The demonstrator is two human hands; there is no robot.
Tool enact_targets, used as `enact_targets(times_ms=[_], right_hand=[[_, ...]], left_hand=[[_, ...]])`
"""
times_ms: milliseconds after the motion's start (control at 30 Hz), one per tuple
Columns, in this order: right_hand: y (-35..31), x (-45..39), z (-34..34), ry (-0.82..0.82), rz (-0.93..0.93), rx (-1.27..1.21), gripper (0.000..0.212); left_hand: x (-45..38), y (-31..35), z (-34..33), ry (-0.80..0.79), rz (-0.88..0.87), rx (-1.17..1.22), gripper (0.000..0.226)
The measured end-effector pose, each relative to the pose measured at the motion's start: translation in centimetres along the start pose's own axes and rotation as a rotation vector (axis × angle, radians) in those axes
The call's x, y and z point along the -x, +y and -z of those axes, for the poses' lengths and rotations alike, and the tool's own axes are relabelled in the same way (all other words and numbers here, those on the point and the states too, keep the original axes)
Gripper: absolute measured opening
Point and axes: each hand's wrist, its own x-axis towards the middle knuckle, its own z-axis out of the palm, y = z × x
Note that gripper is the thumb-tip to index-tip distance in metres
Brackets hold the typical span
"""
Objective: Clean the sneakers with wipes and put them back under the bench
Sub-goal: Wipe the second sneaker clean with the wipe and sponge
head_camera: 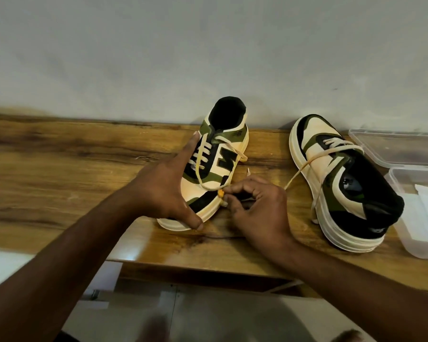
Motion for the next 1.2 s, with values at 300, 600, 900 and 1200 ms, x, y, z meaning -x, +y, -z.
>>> enact_targets(times_ms=[300, 600, 900, 1200], right_hand=[[0.4, -2.8, 0.3, 0.103, -0.042, -0.011, 0.019], [-2.4, -1.6, 2.1, 0.123, 0.306, 0.057, 0.017], [-2.6, -0.8, 1.2, 0.086, 0.359, 0.060, 0.017], [-1.7, -1.7, 1.6, 0.073, 0.274, 0.062, 0.017]], left_hand=[[0.3, -0.5, -0.2, 0.027, -0.026, 0.180, 0.169], [0.4, -1.1, -0.7, -0.020, -0.122, 0.594, 0.128], [0.0, 0.1, -1.5, -0.004, -0.141, 0.356, 0.160], [1.0, 0.6, -1.9, 0.314, -0.199, 0.046, 0.135]])
